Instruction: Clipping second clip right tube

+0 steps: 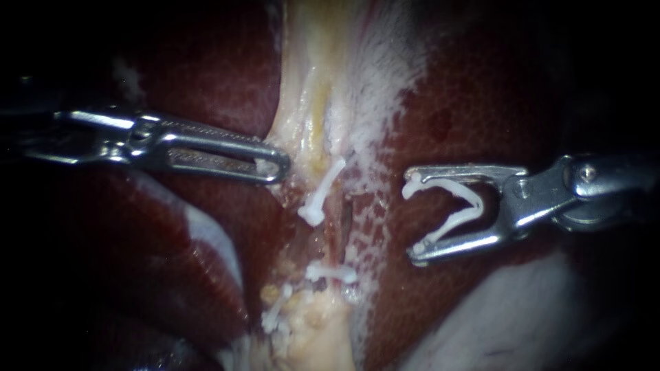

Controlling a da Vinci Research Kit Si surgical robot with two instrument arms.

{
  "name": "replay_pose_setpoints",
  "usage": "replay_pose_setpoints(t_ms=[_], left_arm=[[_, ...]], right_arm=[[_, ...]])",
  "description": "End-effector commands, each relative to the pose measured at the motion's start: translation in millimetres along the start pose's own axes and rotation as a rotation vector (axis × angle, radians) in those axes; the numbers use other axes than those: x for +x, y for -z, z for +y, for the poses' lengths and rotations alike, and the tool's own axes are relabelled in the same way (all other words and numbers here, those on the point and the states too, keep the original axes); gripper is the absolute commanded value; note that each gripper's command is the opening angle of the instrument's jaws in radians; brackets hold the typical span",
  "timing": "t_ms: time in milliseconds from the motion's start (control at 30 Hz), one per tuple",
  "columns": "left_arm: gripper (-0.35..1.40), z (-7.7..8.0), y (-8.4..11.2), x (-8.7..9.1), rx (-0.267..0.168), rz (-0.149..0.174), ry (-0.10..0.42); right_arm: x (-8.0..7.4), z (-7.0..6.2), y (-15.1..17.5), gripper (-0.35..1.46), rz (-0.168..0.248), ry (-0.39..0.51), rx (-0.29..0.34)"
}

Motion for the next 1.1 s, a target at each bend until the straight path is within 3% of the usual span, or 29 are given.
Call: replay_pose_setpoints(t_ms=[33,400,767,1100], left_arm=[[-0.35,0.0,0.0,0.0,0.0,0.0,0.0],[-0.35,-0.5,0.5,-0.2,0.001,0.0,0.006],[-0.35,-3.0,3.7,-2.3,0.013,0.003,0.018],[-0.35,-5.6,8.1,-5.5,0.012,-0.042,0.013]], right_arm=[[0.0,0.0,0.0,0.6,0.0,0.0,0.0],[0.0,0.0,-0.4,0.6,0.001,-0.017,0.001],[-2.4,-1.5,-5.2,0.6,0.007,-0.199,0.05],[-4.5,-2.6,-10.5,0.6,0.001,-0.266,0.079]])
